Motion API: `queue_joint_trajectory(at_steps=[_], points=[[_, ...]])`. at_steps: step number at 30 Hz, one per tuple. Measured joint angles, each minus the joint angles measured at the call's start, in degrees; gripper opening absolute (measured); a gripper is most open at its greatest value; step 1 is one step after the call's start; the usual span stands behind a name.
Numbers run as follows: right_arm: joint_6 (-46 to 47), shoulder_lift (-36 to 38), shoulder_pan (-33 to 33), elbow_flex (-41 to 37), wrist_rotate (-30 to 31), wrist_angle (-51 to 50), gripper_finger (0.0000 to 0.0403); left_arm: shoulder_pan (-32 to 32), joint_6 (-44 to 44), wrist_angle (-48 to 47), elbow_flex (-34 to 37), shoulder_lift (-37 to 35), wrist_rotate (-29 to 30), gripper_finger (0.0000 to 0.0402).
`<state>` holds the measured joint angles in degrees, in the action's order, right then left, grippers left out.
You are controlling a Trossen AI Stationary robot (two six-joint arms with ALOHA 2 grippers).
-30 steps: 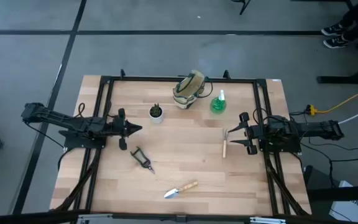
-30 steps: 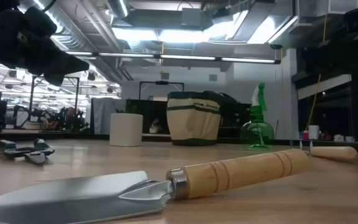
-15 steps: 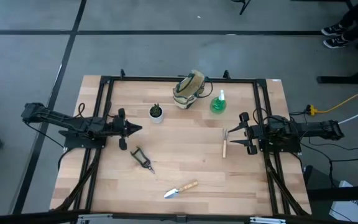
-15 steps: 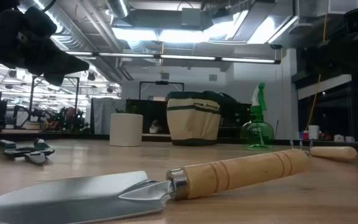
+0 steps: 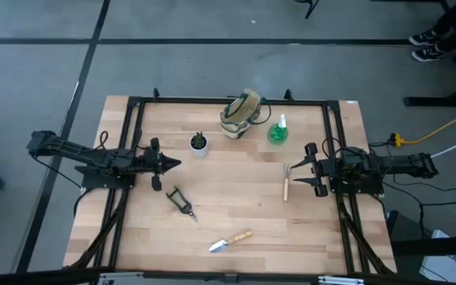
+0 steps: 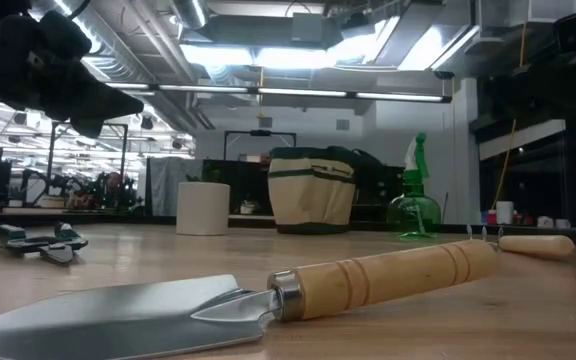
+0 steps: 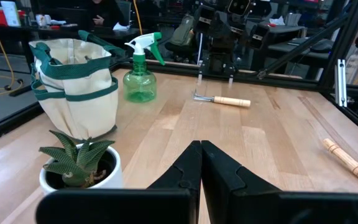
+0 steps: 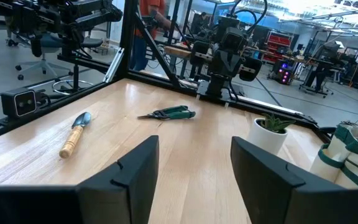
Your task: Pick & Place Garden tools in Gardening bag
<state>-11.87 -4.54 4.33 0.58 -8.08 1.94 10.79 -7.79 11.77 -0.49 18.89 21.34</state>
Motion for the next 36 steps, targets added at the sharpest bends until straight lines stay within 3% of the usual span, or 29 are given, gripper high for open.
queue_joint_trajectory(at_steps=[9, 16, 28, 36], points=[[2.51, 0.0, -0.01, -0.02, 2.25, 0.51, 0.0202, 0.0, 0.0, -0.02, -0.02, 0.0, 0.0, 0.0004], [14.22, 0.01, -0.01, -0.02, -1.14, 1.32, 0.0202, -0.02, 0.0, 0.0, 0.0, 0.0, 0.0, 0.0004], [11.86, -0.43, 0.37, 0.96, -1.12, 3.19, 0.0202, -0.02, 0.0, -0.02, 0.0, 0.0, 0.0, 0.0004], [11.8, -9.55, 3.05, 9.42, 0.64, -0.74, 0.0202, -0.02, 0.0, -0.02, -0.02, 0.0, 0.0, 0.0004]])
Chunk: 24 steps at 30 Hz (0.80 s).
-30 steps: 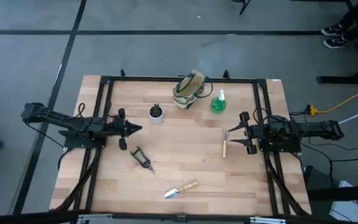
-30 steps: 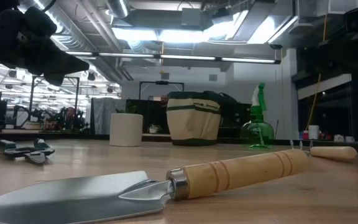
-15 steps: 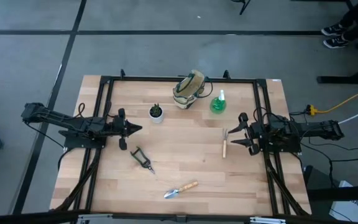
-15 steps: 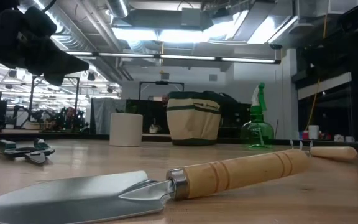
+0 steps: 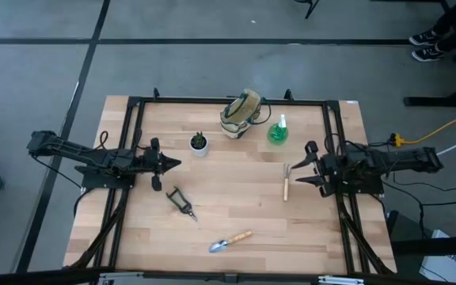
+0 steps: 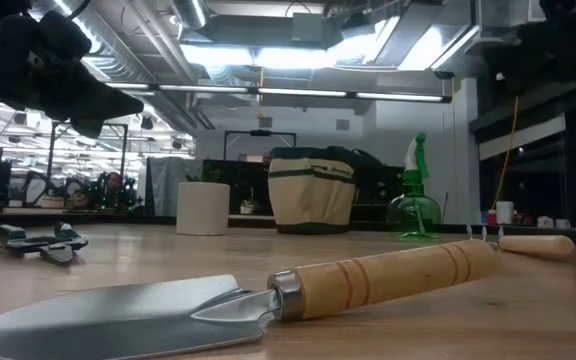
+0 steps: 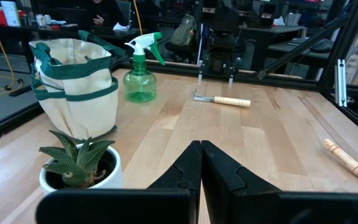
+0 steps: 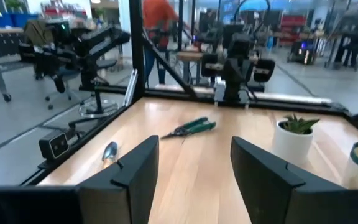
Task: Pick & Place Garden tools in Gardening bag
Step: Put the hand rake into the gardening bag
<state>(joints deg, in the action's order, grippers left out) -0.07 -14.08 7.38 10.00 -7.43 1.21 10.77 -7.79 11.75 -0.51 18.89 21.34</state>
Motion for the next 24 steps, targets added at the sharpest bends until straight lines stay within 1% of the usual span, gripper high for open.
queue_joint_trajectory(at_steps=[5, 9, 13, 17, 20, 22, 24], points=[[1.24, -10.79, 2.18, 7.29, 3.81, -0.92, 0.0202, 0.01, 0.0, 0.0, 0.02, -0.01, 0.0, 0.0004], [9.09, -19.68, 3.35, 13.79, 6.18, -4.11, 0.0202, 0.01, 0.0, 0.0, 0.02, -0.01, 0.02, 0.0004], [23.44, -27.28, 4.04, 19.34, 5.64, -6.91, 0.0202, 0.01, 0.0, 0.0, 0.02, 0.01, 0.0, 0.0004], [43.02, -32.95, 4.46, 23.03, 5.26, -7.8, 0.0202, 0.0, 0.0, 0.01, 0.02, -0.02, 0.01, 0.0004], [56.97, -35.94, 4.46, 24.26, 5.21, -8.0, 0.0202, -0.01, 0.0, 0.0, -0.01, -0.02, 0.01, 0.0004], [63.66, -37.47, 4.45, 24.46, 4.55, -8.43, 0.0202, -0.01, 0.0, 0.0, 0.01, -0.02, 0.0, 0.0004], [66.8, -38.85, 4.31, 24.46, 2.09, -9.18, 0.0202, 0.01, 0.0, 0.0, 0.01, -0.01, 0.0, 0.0004]])
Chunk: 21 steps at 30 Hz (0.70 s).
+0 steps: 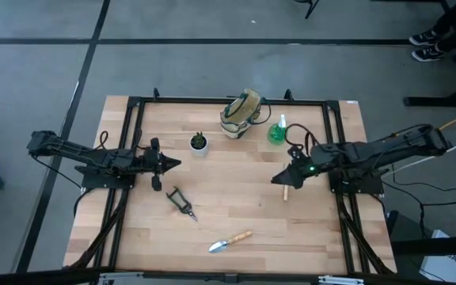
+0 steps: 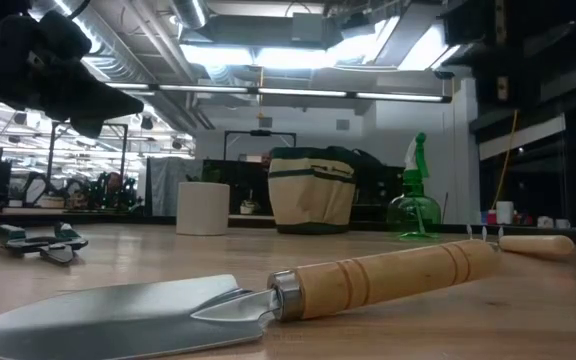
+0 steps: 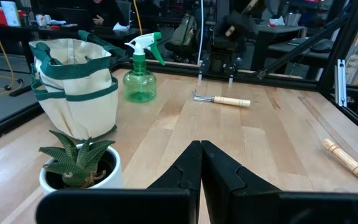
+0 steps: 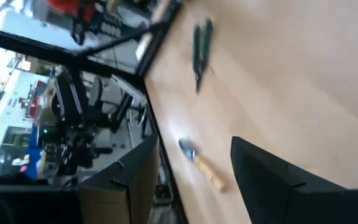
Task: Pick & Place Garden tools in Gardening bag
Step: Put the hand rake into the gardening bag
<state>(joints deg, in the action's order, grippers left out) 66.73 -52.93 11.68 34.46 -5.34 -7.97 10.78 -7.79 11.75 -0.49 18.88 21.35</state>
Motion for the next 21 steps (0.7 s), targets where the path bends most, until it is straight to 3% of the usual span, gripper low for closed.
queue_joint_trajectory(at_steps=[7, 16, 21], points=[[1.89, -3.73, 0.0, 0.0, -9.63, -5.37, 0.0202, -0.02, 0.0, 0.0, -0.02, 0.0, 0.02, 0.0004], [1.38, -6.7, 0.0, 0.0, -9.62, -20.04, 0.0202, -0.01, 0.0, 0.01, -0.01, 0.01, 0.0, 0.0004], [3.26, -8.46, 0.0, -0.02, -3.31, -28.65, 0.0202, -0.01, 0.0, 0.0, -0.01, 0.01, 0.0, 0.0004]])
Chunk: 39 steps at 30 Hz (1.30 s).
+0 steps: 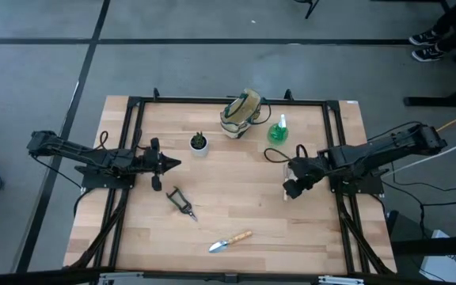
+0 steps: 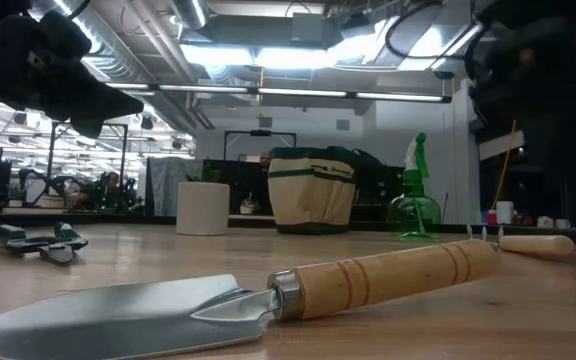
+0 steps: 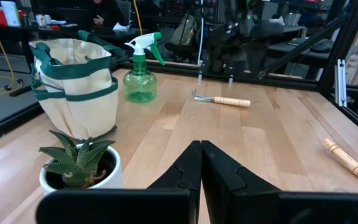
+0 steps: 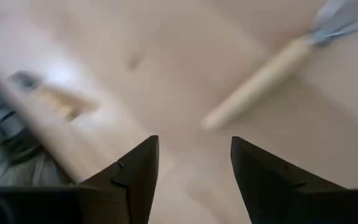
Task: Pick & Place Garden tools in Gardening bag
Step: Put the hand rake into the gardening bag
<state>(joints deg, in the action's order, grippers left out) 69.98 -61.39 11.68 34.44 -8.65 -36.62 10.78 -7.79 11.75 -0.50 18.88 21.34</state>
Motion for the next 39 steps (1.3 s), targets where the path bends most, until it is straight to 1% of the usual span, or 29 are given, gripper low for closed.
queue_joint_trajectory(at_steps=[4, 8, 11, 18, 20, 26, 32, 39], points=[[1.77, -1.35, 0.0, 0.0, 4.34, -0.47, 0.0202, 0.0, 0.0, 0.01, 0.0, 0.0, 0.01, 0.0004], [1.65, -3.13, 0.0, 0.0, 5.1, -0.26, 0.0202, 0.01, 0.0, 0.0, 0.0, -0.01, 0.01, 0.0004], [1.57, -5.11, 0.0, 0.0, 7.25, -0.3, 0.0202, -0.01, 0.0, 0.0, -0.01, -0.01, 0.0, 0.0004], [-1.79, -11.29, 0.0, -0.02, 15.14, -0.24, 0.0202, 0.01, 0.0, 0.02, 0.01, -0.01, 0.0, 0.0004], [-2.83, -12.86, -0.02, -0.02, 16.38, -0.22, 0.0202, 0.01, 0.0, 0.02, 0.0, -0.01, 0.0, 0.0004], [-3.35, -16.53, 0.0, -0.02, 15.78, 0.48, 0.0202, -0.01, 0.0, 0.01, -0.01, -0.01, 0.0, 0.0004], [-2.71, -18.59, 0.0, -0.02, 15.45, 5.21, 0.0202, 0.0, 0.0, 0.01, -0.01, 0.0, 0.0, 0.0004], [-6.86, -20.83, 0.0, 0.2, 15.74, 4.63, 0.0202, 0.01, 0.0, 0.0, -0.01, -0.01, 0.0, 0.0004]])
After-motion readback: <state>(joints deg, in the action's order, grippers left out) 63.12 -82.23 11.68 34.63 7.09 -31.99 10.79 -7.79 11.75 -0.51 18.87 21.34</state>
